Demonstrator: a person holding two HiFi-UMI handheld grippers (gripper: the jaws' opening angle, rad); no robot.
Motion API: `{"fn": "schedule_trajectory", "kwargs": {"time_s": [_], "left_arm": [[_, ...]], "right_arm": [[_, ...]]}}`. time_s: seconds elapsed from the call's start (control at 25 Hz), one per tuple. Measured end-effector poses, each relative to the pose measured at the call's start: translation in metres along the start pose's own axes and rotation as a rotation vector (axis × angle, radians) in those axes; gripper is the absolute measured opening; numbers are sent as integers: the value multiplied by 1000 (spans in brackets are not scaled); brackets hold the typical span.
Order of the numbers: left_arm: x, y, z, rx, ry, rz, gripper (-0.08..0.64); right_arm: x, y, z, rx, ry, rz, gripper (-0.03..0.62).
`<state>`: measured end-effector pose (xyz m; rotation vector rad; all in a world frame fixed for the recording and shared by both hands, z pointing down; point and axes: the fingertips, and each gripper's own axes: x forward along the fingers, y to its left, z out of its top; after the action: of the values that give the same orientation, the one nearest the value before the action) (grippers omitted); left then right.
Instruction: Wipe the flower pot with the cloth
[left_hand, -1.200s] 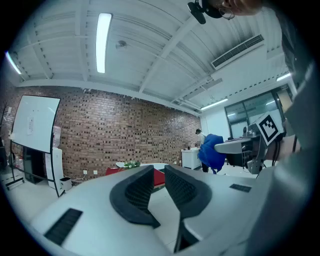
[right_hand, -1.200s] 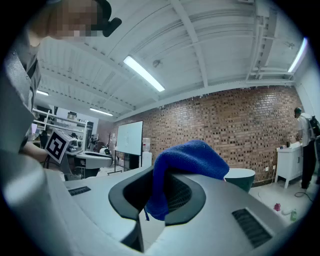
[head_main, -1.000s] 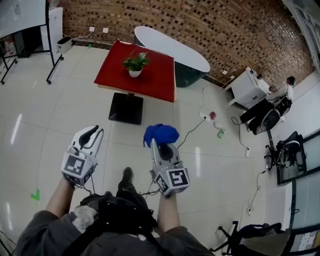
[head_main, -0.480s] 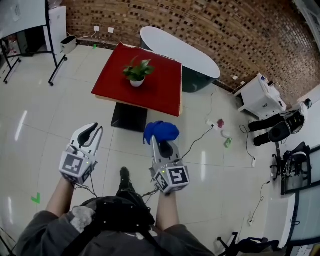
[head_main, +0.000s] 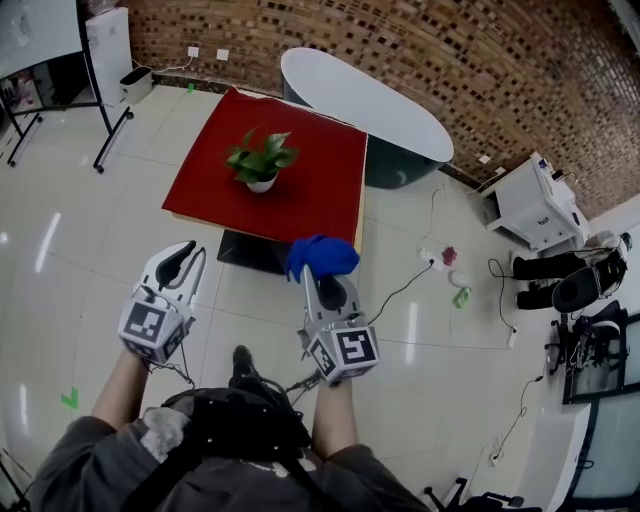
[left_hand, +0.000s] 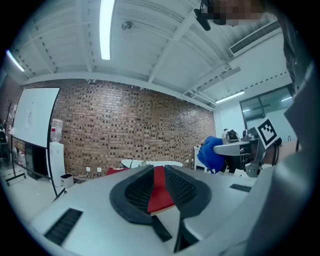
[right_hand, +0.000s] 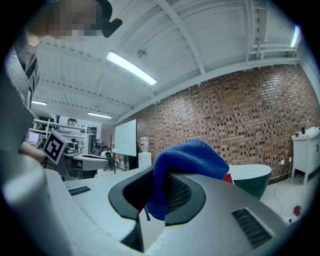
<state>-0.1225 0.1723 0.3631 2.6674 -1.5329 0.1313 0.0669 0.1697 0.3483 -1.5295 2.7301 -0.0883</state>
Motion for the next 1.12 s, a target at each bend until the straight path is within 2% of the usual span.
{"fn": "schedule_trajectory", "kwargs": {"time_s": [0.12, 0.2, 0.32, 0.56, 0.96, 1.12], "left_arm": [[48, -6, 27, -18, 25, 12, 75], [66, -7, 26, -6, 30, 25, 75], [78, -7, 10, 11, 16, 28, 75], [122, -9, 17, 5, 64, 41, 75], [188, 9, -30, 19, 59, -30, 75], [224, 32, -60, 37, 17, -21, 75]], "right_arm": [[16, -53, 25, 19, 12, -2, 63], [23, -75, 25, 27, 11, -1, 63], [31, -86, 7, 27, 10, 16, 63], [61, -122, 14, 43, 36, 31, 63], [112, -152, -21, 43, 80, 25, 63], [145, -172, -43, -3, 76, -31, 63]]}}
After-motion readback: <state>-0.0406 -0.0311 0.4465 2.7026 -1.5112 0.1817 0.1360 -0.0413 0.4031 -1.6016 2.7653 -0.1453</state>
